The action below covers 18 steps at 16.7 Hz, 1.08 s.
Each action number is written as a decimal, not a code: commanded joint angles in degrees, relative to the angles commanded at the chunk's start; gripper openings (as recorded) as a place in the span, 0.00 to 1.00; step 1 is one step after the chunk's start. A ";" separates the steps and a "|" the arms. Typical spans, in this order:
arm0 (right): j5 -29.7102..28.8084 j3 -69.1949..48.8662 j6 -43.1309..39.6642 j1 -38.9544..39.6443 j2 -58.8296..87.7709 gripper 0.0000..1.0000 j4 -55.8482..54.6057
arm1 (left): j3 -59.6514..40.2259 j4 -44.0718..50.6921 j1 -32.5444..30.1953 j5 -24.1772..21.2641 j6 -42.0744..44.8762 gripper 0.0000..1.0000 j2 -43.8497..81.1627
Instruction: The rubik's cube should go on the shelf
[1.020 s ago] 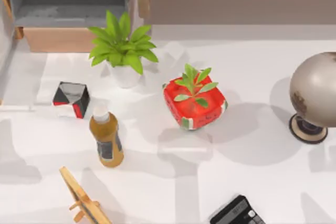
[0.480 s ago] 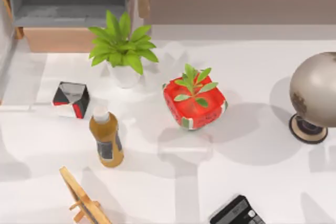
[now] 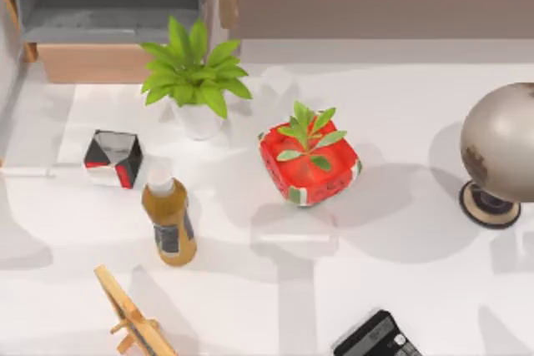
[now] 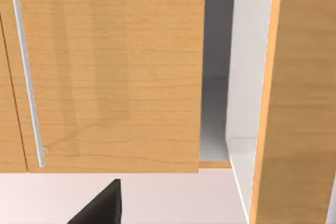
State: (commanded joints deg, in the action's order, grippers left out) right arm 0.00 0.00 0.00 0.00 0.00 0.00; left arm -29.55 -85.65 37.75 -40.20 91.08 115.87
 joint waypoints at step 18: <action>0.00 0.00 0.00 0.00 0.00 1.00 0.00 | 0.00 0.00 0.00 0.00 0.00 0.00 0.00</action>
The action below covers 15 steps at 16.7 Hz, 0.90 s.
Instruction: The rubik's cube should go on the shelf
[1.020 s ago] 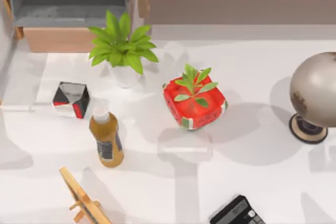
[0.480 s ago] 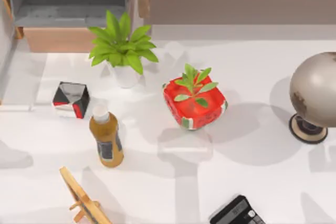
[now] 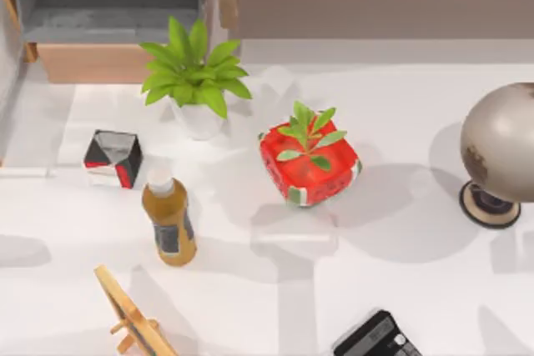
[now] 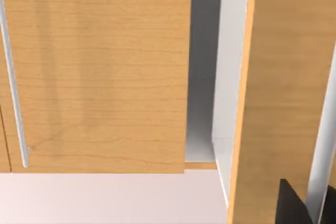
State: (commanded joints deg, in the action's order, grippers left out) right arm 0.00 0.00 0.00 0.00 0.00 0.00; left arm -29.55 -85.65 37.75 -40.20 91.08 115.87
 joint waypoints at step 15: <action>0.00 0.00 0.00 0.00 0.00 1.00 0.00 | -12.49 7.60 -6.83 6.90 -0.50 0.00 5.79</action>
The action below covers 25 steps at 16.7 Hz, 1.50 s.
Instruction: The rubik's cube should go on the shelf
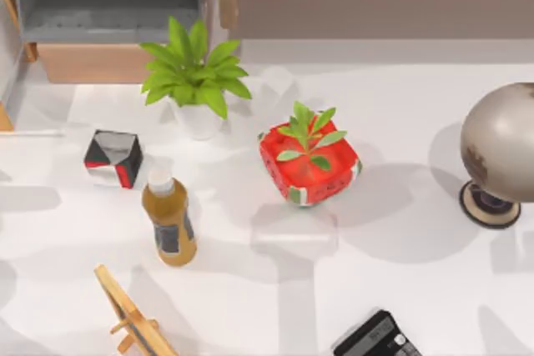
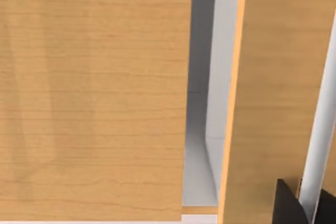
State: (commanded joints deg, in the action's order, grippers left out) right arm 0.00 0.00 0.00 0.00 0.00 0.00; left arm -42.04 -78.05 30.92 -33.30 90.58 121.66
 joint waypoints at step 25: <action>0.00 0.00 0.00 0.00 0.00 1.00 0.00 | -27.92 15.29 -7.60 7.93 -0.45 0.00 12.57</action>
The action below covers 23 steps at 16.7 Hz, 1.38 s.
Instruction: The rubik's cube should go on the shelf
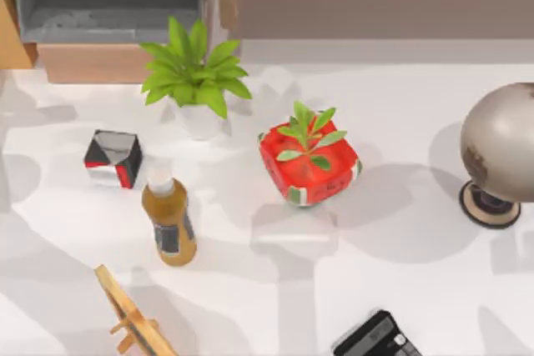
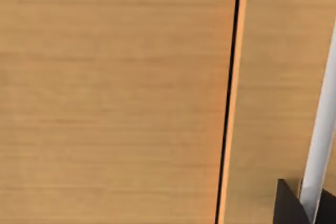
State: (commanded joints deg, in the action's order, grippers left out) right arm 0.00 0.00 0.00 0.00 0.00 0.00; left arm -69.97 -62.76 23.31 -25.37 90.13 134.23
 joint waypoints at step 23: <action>0.00 0.00 0.00 0.00 0.00 1.00 0.00 | -1.84 1.21 -0.77 0.77 -0.17 1.00 1.07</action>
State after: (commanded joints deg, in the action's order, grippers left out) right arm 0.00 0.00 0.00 0.00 0.00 0.00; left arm -71.81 -61.55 22.55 -24.61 89.96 135.30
